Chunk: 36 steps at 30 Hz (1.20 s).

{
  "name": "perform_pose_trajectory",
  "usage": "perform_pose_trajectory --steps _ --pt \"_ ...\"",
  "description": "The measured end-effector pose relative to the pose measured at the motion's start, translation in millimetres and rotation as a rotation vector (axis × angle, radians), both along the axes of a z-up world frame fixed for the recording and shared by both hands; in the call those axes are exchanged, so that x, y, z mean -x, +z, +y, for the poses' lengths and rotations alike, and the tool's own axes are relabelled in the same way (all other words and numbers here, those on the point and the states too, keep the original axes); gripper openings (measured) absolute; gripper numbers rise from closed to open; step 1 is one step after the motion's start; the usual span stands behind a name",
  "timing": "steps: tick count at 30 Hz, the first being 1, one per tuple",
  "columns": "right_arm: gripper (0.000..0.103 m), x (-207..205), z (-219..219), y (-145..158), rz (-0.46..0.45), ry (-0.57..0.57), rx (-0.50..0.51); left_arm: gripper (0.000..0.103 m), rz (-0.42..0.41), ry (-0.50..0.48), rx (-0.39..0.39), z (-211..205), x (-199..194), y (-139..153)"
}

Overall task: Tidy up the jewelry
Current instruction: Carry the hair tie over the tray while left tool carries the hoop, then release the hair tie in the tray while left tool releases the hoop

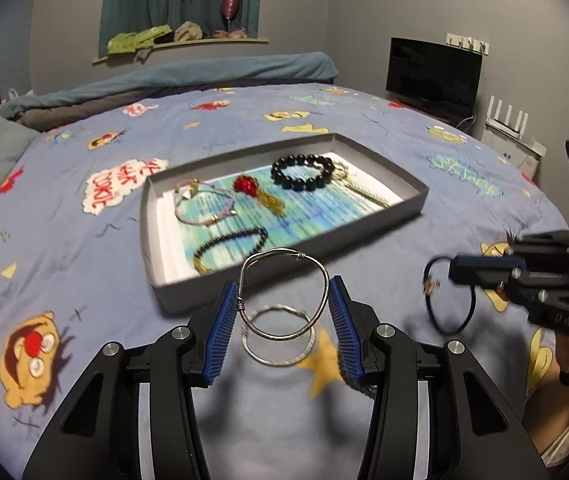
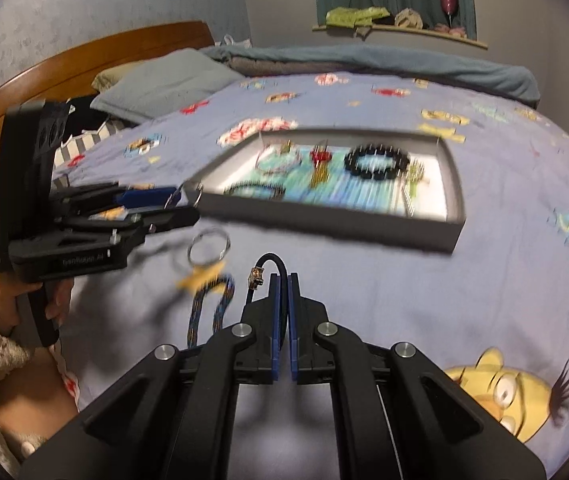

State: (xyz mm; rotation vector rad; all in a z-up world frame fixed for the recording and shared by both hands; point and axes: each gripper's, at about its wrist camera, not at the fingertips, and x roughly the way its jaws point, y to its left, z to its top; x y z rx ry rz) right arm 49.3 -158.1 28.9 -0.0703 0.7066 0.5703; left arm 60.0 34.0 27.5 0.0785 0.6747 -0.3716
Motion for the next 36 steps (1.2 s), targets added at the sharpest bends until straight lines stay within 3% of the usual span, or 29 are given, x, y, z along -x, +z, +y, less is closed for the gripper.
perform_pose_trajectory --steps 6,13,21,29,36 --pt "0.003 -33.3 0.2 27.2 -0.059 -0.039 -0.043 0.049 0.001 0.028 -0.031 8.5 -26.5 11.6" --pt "0.003 -81.0 -3.9 38.0 -0.081 -0.101 -0.086 0.049 0.033 0.028 -0.005 7.5 -65.5 15.5" --pt "0.004 -136.4 -15.2 4.2 0.044 -0.163 -0.133 0.049 0.121 -0.057 -0.029 -29.8 -103.4 -7.1" --pt "0.004 -151.6 -10.2 -26.4 0.099 -0.194 -0.047 0.049 0.19 -0.076 -0.016 -42.7 -127.1 -28.0" --pt "0.004 -155.2 -0.4 -32.9 0.093 -0.189 0.03 0.049 0.203 -0.073 -0.015 -45.9 -136.1 -33.9"
